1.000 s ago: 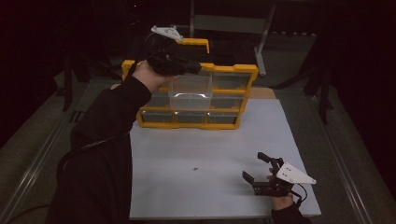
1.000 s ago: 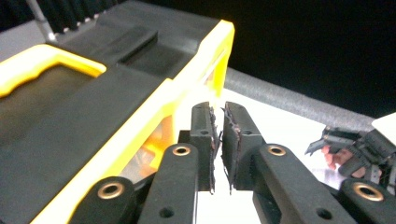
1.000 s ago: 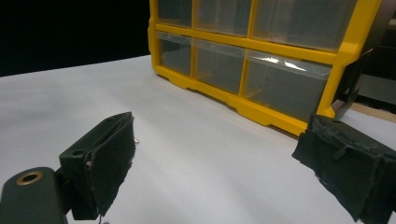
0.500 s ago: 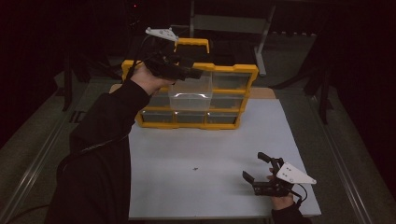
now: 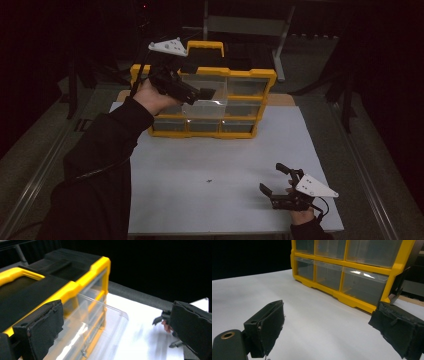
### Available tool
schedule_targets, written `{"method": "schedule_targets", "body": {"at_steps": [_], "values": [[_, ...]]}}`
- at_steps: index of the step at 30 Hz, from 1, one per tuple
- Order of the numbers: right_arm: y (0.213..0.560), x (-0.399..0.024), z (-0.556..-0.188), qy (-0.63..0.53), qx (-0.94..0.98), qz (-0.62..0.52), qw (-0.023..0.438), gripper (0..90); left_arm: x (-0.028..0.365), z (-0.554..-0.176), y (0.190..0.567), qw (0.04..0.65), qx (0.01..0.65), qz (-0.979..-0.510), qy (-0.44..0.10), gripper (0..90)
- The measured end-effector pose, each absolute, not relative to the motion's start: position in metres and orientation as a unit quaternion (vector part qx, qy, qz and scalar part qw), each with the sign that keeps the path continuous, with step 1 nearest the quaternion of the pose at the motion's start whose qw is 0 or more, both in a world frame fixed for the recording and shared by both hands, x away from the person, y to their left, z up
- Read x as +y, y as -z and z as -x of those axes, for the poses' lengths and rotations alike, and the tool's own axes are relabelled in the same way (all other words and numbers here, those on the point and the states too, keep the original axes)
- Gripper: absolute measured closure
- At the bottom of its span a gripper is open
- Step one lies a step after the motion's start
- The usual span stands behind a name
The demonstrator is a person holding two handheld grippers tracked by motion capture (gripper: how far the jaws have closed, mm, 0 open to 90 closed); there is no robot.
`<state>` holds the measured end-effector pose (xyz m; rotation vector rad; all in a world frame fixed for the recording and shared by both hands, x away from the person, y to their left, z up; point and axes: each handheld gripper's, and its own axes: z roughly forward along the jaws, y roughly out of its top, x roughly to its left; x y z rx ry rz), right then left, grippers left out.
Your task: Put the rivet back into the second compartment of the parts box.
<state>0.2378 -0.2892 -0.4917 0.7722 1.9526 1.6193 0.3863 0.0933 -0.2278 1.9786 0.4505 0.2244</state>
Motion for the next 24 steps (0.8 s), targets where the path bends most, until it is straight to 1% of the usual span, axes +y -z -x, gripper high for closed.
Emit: {"method": "schedule_targets", "body": {"at_steps": [2, 3, 8, 10, 17, 19, 23, 24], "values": [[0.492, -0.289, -0.238, -0.592, 0.715, -0.282, 0.243, 9.4, 0.093, -0.38, 0.23, 0.522, 0.187, -0.826, -0.1, 0.0], [0.492, -0.289, -0.238, -0.592, 0.715, -0.282, 0.243, 9.4, 0.094, -0.377, 0.232, 0.527, 0.184, -0.825, -0.092, 0.0], [0.491, -0.289, -0.238, -0.592, 0.715, -0.28, 0.244, 9.4, 0.095, -0.364, 0.238, 0.533, 0.177, -0.823, -0.089, 0.0], [0.491, -0.289, -0.238, -0.592, 0.715, -0.283, 0.243, 9.4, 0.094, -0.354, 0.244, 0.531, 0.176, -0.823, -0.097, 0.0], [0.492, -0.289, -0.238, -0.591, 0.715, -0.281, 0.244, 9.4, 0.094, -0.329, 0.265, 0.544, 0.156, -0.82, -0.089, 0.0], [0.492, -0.289, -0.238, -0.591, 0.715, -0.282, 0.243, 9.4, 0.094, -0.324, 0.27, 0.546, 0.154, -0.819, -0.091, 0.0], [0.492, -0.288, -0.238, -0.591, 0.716, -0.279, 0.244, 9.4, 0.092, -0.316, 0.284, 0.549, 0.147, -0.819, -0.078, 0.4], [0.491, -0.288, -0.238, -0.59, 0.717, -0.279, 0.245, 9.4, 0.091, -0.314, 0.288, 0.547, 0.149, -0.82, -0.083, 0.4]]}}
